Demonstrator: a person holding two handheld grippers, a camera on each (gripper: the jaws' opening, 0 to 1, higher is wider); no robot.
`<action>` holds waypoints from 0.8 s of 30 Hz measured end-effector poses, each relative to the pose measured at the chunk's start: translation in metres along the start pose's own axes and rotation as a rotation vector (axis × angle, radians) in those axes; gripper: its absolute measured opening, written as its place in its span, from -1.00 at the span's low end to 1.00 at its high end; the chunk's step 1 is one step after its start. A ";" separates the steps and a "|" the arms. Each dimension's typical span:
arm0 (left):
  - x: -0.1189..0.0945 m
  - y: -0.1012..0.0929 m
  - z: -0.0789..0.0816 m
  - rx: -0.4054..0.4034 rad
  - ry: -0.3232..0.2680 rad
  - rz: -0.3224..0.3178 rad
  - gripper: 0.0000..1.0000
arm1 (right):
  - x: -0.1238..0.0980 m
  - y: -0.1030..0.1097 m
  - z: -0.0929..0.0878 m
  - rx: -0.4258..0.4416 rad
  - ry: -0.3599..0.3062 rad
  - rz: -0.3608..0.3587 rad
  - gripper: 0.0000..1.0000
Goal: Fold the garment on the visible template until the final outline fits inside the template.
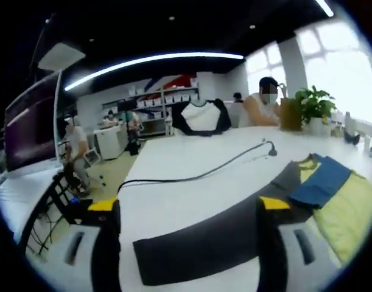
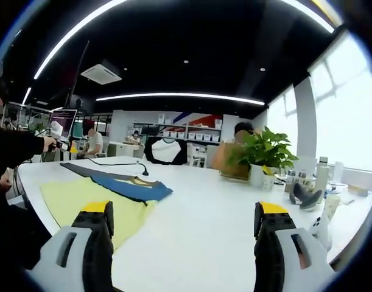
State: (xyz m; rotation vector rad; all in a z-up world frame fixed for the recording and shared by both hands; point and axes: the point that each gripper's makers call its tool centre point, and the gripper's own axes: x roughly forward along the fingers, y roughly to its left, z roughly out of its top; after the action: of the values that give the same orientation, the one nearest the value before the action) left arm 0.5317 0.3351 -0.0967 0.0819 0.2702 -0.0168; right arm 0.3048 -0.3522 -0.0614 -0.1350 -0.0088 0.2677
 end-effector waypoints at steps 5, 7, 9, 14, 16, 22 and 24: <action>0.002 0.005 -0.009 0.015 0.001 0.036 0.87 | -0.001 0.000 0.001 -0.003 -0.004 0.000 0.98; 0.005 0.009 -0.014 0.008 0.015 0.043 0.86 | -0.001 0.000 0.002 -0.004 -0.004 -0.001 0.98; 0.007 0.015 -0.020 -0.013 0.025 0.059 0.86 | -0.002 0.000 0.001 -0.006 -0.003 0.000 0.98; 0.007 0.015 -0.029 -0.084 0.024 0.053 0.84 | -0.004 -0.002 0.003 -0.004 -0.008 -0.007 0.98; 0.007 0.015 -0.034 -0.077 0.036 0.058 0.83 | -0.004 -0.003 0.003 -0.004 -0.009 -0.010 0.98; 0.006 0.025 -0.046 -0.061 0.058 0.088 0.80 | -0.006 -0.003 0.005 -0.010 -0.013 -0.010 0.98; 0.006 0.027 -0.053 -0.061 0.072 0.095 0.77 | -0.007 -0.004 0.005 -0.009 -0.013 -0.013 0.98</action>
State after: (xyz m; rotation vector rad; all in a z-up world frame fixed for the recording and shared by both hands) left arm 0.5240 0.3659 -0.1471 0.0342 0.3379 0.0887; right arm 0.2991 -0.3567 -0.0559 -0.1424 -0.0240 0.2553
